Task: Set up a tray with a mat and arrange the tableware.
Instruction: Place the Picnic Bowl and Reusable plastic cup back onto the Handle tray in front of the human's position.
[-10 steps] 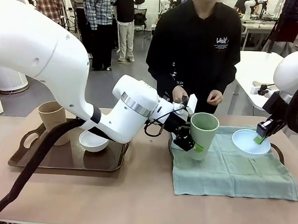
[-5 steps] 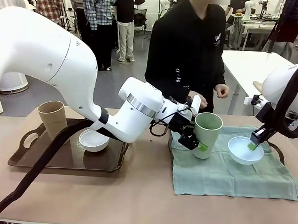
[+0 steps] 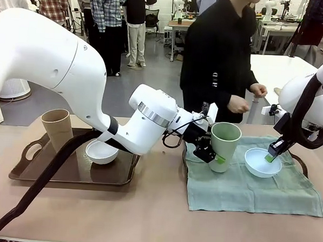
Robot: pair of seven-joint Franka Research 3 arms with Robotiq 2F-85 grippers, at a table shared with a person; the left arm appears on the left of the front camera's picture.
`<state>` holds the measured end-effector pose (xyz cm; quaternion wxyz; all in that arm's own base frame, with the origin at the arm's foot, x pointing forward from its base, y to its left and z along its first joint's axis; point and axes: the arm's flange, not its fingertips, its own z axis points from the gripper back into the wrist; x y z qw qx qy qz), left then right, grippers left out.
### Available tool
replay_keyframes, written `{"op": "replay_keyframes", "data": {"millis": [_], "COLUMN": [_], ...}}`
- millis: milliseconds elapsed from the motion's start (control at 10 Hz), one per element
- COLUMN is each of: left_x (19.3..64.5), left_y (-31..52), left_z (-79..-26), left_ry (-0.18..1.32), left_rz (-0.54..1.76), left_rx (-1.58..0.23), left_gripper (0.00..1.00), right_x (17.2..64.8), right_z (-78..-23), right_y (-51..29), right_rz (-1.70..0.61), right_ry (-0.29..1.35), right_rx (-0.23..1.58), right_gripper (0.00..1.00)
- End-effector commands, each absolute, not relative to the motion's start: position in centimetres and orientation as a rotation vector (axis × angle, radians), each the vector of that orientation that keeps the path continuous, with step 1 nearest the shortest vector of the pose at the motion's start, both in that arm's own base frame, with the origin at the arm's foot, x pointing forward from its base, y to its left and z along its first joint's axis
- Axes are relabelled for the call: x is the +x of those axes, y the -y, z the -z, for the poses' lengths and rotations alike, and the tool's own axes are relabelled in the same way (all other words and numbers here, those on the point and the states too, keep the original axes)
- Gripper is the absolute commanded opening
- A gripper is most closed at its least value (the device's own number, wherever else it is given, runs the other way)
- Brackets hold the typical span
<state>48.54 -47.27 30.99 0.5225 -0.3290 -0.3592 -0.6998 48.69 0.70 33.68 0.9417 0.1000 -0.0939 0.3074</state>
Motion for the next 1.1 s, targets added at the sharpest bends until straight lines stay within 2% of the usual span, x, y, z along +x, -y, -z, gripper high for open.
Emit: {"op": "replay_keyframes", "data": {"millis": [0,100,200,300,400,500,800,1000], "left_x": [48.3,48.3,48.2,48.2,48.1,48.2,48.1,47.1], "left_y": [46.9,46.9,46.8,46.6,46.3,45.7,43.6,42.0], "left_z": [-30.7,-30.6,-30.6,-30.6,-30.8,-31.0,-31.6,-34.2], "left_ry": [0.873,0.861,0.854,0.839,0.806,0.793,0.638,0.492], "left_rz": [1.663,1.658,1.656,1.643,1.636,1.618,1.547,1.425], "left_rx": [-0.817,-0.820,-0.820,-0.816,-0.782,-0.766,-0.716,-0.661], "left_gripper": [0.95,1.00,1.00,1.00,1.00,1.00,1.00,1.00], "right_x": [49.1,49.1,49.0,48.9,48.6,48.3,46.1,44.7], "right_z": [-32.7,-32.6,-32.7,-33.1,-33.8,-34.6,-38.2,-40.5], "right_y": [-0.3,-0.2,-0.3,-0.4,-0.6,-0.6,0.1,0.9], "right_rz": [-0.646,-0.652,-0.654,-0.633,-0.620,-0.613,-0.600,-0.592], "right_ry": [0.229,0.228,0.228,0.226,0.232,0.253,0.333,0.374], "right_rx": [0.221,0.228,0.219,0.206,0.185,0.184,0.186,0.198], "right_gripper": [0.04,0.64,0.64,1.00,0.28,1.00,1.00,1.00]}}
